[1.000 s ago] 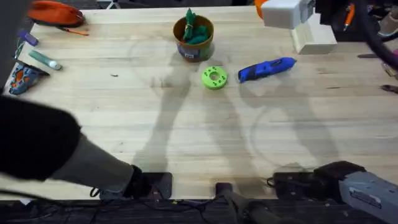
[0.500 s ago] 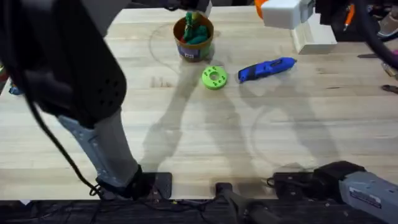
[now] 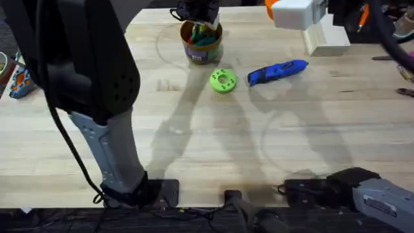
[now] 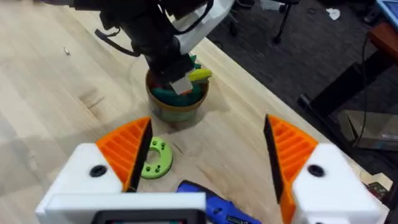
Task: Pick up the gripper from the table and insert it into the empty holder that is missing its gripper. Then pick up a screw, insert it into the mounting hole, and use the screwdriver to tighten it. Finally, clean up the table by picking up the vegetable and placing it into the bucket.
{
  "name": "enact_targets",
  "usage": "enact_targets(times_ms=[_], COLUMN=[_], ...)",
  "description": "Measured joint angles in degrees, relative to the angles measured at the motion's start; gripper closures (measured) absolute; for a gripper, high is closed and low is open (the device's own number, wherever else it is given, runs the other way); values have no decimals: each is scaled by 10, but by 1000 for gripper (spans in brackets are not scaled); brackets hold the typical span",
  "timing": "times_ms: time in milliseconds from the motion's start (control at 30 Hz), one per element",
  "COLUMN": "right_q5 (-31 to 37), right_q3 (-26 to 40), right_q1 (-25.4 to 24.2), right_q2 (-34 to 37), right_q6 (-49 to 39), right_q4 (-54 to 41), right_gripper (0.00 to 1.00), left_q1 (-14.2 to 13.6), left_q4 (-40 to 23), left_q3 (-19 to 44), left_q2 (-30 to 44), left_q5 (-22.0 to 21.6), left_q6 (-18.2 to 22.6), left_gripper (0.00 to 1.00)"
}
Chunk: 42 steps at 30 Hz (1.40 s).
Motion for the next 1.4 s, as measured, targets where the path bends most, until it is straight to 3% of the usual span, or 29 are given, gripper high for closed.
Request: enact_targets(times_ms=[167, 200, 233, 400, 567, 867, 1033, 1167, 1400], right_q5=[0, 0, 0, 0, 0, 3, 57, 105, 162], right_q3=[0, 0, 0, 0, 0, 0, 0, 0, 2], right_q1=[0, 0, 0, 0, 0, 0, 0, 0, 0], right_q2=[0, 0, 0, 0, -13, -124, -193, -261, -364], right_q6=[0, 0, 0, 0, 0, 57, 112, 141, 187], right_q4=[0, 0, 0, 1, 0, -26, -103, -178, -327], right_gripper=[10, 10, 10, 11, 10, 10, 10, 10, 10], left_q1=[0, 0, 0, 0, 0, -16, -39, -41, -40], left_q4=[-3, -4, -3, -6, -26, -132, -177, -173, -141], left_q3=[0, 0, 0, 0, 0, 0, -7, -67, -264], left_q2=[0, 0, 0, -14, -80, -229, -272, -336, -529], left_q5=[0, 0, 0, 0, -1, -43, -63, -70, -87], left_q6=[0, -3, -3, -2, 0, 0, 0, -3, -44], left_gripper=[155, 52, 24, 13, 13, 13, 13, 13, 13])
